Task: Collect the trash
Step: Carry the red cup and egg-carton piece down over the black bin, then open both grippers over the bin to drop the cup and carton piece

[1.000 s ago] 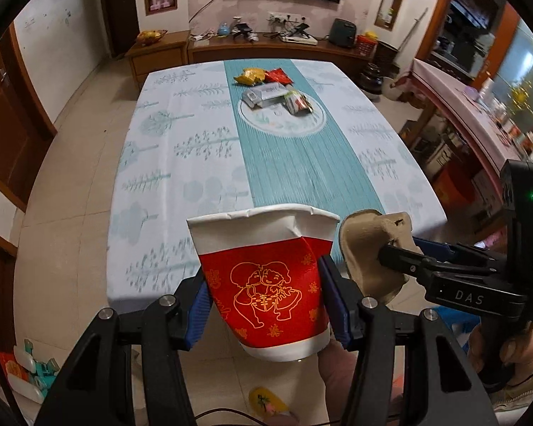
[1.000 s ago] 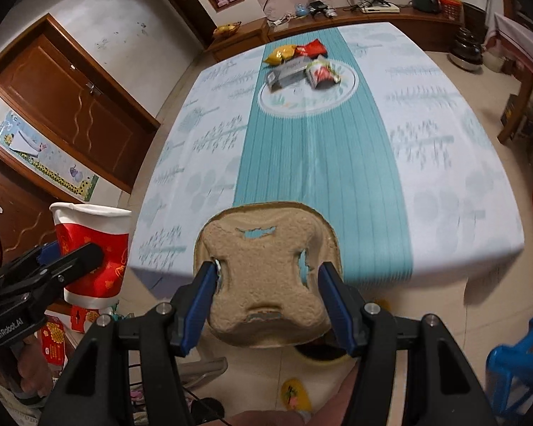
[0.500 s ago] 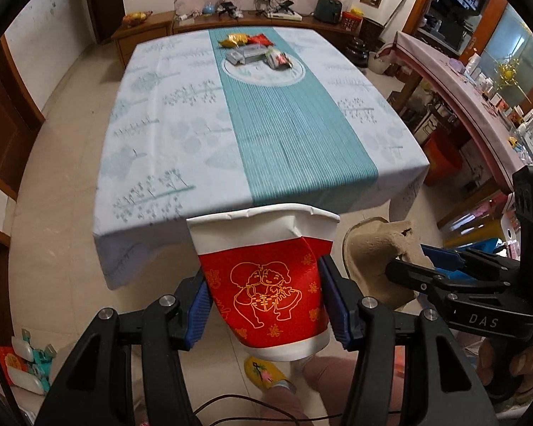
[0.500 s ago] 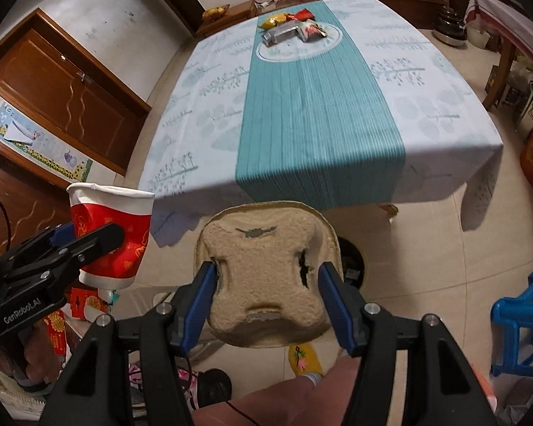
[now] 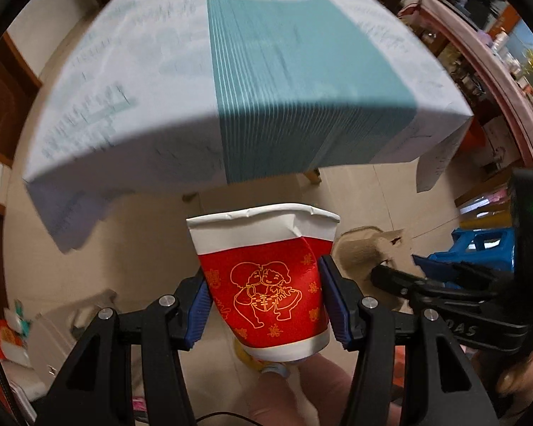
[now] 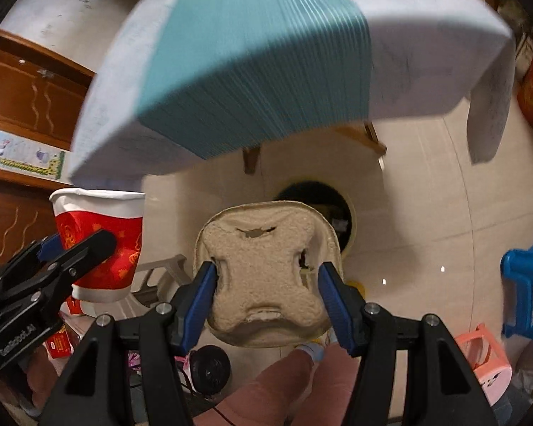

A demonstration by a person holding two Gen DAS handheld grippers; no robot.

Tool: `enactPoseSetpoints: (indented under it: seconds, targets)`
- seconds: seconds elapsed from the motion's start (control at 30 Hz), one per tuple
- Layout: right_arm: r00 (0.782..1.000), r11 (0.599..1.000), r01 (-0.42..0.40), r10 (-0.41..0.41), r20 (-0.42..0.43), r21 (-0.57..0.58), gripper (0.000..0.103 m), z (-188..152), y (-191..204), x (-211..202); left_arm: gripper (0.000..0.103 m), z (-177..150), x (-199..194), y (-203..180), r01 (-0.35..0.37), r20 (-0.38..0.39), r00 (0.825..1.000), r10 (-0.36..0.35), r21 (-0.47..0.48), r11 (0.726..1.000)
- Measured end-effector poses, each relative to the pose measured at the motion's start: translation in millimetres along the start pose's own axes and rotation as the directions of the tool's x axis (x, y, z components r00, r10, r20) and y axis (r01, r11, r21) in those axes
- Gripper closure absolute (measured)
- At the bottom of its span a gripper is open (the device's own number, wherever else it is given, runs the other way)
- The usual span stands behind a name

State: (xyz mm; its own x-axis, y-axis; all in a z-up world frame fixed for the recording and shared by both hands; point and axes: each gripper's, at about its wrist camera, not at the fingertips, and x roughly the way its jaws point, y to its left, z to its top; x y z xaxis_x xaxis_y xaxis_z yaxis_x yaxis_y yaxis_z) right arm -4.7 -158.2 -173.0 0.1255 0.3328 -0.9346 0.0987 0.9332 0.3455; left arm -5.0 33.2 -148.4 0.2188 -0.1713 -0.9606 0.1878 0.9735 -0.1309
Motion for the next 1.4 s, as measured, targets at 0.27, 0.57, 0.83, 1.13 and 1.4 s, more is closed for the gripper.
enactPoseSetpoints:
  seconds: [0.27, 0.57, 0.83, 1.13, 1.4]
  targets:
    - [0.996, 0.997, 0.047, -0.043, -0.074, 0.054, 0.043, 7, -44, 92, 0.048, -6, 107, 9, -0.022, -0.073, 0.997, 0.018, -0.052, 0.998]
    - [0.994, 0.993, 0.064, -0.054, -0.099, 0.102, 0.043, 19, -73, 166, 0.047, -8, 200, 7, -0.06, -0.128, 0.99, 0.052, -0.055, 0.997]
    - [0.99, 0.991, 0.08, -0.066, -0.125, 0.105, 0.043, 30, -81, 196, 0.012, -4, 230, 5, -0.108, -0.156, 0.983, 0.1, -0.043, 0.993]
    - [0.987, 0.994, 0.081, -0.07, -0.147, 0.07, 0.042, 38, -72, 206, 0.011, 0, 222, 16, -0.164, -0.141, 0.978, 0.155, -0.055, 0.985]
    - [0.988, 0.997, 0.038, -0.028, -0.151, 0.064, 0.042, 44, -61, 213, 0.011, 1, 204, 36, -0.193, -0.115, 0.977, 0.181, -0.108, 0.975]
